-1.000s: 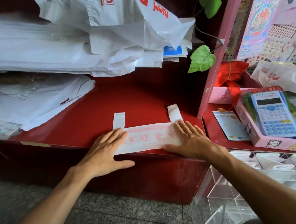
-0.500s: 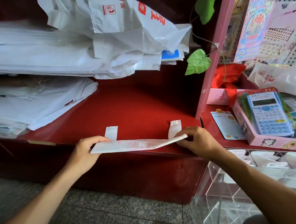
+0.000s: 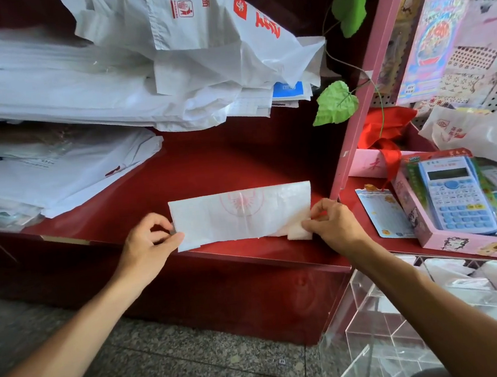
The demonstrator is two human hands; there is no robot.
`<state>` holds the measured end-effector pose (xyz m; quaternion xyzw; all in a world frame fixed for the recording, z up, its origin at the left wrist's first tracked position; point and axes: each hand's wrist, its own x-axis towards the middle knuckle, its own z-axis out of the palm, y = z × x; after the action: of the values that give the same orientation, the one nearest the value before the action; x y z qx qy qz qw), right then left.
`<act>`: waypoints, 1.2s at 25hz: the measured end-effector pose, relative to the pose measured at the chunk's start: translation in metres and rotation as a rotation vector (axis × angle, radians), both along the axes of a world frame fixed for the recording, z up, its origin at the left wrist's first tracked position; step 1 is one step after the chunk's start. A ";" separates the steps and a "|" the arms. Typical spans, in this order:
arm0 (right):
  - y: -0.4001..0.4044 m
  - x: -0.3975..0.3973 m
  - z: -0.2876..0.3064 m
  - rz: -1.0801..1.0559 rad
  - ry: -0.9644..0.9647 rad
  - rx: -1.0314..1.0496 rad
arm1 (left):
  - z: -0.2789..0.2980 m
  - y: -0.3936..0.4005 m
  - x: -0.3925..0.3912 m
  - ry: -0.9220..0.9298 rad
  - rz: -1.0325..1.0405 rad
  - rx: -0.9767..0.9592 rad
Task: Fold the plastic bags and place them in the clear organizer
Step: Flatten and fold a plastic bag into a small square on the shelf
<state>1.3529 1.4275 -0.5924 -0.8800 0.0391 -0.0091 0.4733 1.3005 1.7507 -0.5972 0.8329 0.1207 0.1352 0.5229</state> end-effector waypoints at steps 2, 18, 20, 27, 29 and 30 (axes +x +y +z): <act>-0.001 -0.002 0.002 0.025 -0.010 0.034 | 0.002 0.001 -0.002 0.019 -0.103 -0.019; -0.001 -0.001 0.012 0.052 -0.259 0.116 | 0.008 0.010 0.003 -0.146 -0.160 0.000; 0.001 0.000 0.015 0.061 -0.235 0.282 | 0.015 0.008 0.005 -0.187 -0.153 -0.163; 0.018 -0.004 0.022 0.007 -0.247 0.454 | 0.016 -0.013 0.008 -0.174 0.030 -0.281; 0.019 -0.004 0.020 -0.009 -0.213 0.428 | 0.015 -0.008 0.008 -0.108 0.032 -0.239; 0.019 -0.003 0.019 -0.017 -0.199 0.415 | 0.014 -0.005 0.008 -0.092 0.013 -0.232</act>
<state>1.3499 1.4463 -0.5734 -0.7582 0.0007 -0.0915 0.6456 1.3085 1.7460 -0.5834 0.7589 0.1170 0.1616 0.6199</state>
